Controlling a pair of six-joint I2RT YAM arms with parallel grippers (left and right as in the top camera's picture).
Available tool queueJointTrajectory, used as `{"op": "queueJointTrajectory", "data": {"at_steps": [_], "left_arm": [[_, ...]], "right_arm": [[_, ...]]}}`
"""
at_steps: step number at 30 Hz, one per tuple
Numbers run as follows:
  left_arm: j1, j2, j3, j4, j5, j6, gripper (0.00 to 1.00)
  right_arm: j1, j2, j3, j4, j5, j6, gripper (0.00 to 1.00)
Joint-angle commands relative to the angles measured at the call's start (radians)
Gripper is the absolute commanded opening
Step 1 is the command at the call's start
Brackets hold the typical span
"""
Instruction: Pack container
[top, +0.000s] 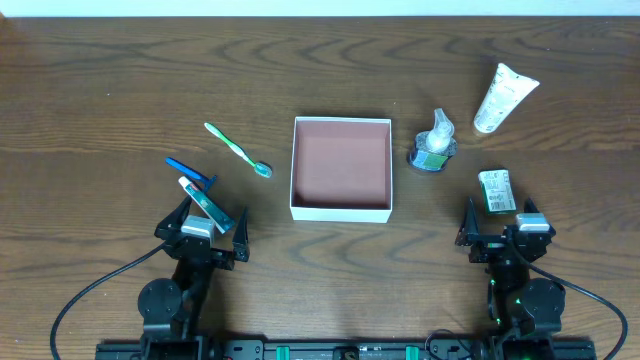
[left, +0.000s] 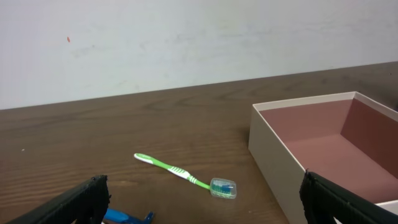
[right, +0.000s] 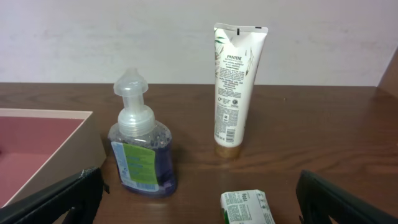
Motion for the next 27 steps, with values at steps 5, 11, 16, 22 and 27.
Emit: {"op": "queueJointTrajectory", "data": {"at_steps": [5,11,16,22,27], "left_arm": [[0.003,-0.005,-0.017,-0.037,0.003,-0.001,0.98],[0.003,-0.005,-0.017,-0.037,0.003,-0.001,0.98],[0.003,-0.005,-0.017,-0.037,0.003,-0.001,0.98],[0.003,-0.005,-0.017,-0.037,0.003,-0.001,0.98],[0.003,-0.005,-0.017,-0.037,0.003,-0.001,0.98]], "right_arm": [[-0.008,-0.005,-0.003,-0.004,-0.007,-0.011,0.99],[-0.008,-0.005,-0.003,0.0,-0.007,-0.012,0.99],[-0.008,-0.005,-0.003,0.005,0.01,-0.011,0.99],[-0.008,-0.005,0.001,0.004,-0.158,0.018,0.99],[-0.008,0.018,0.09,0.002,-0.247,0.018,0.99]]}}
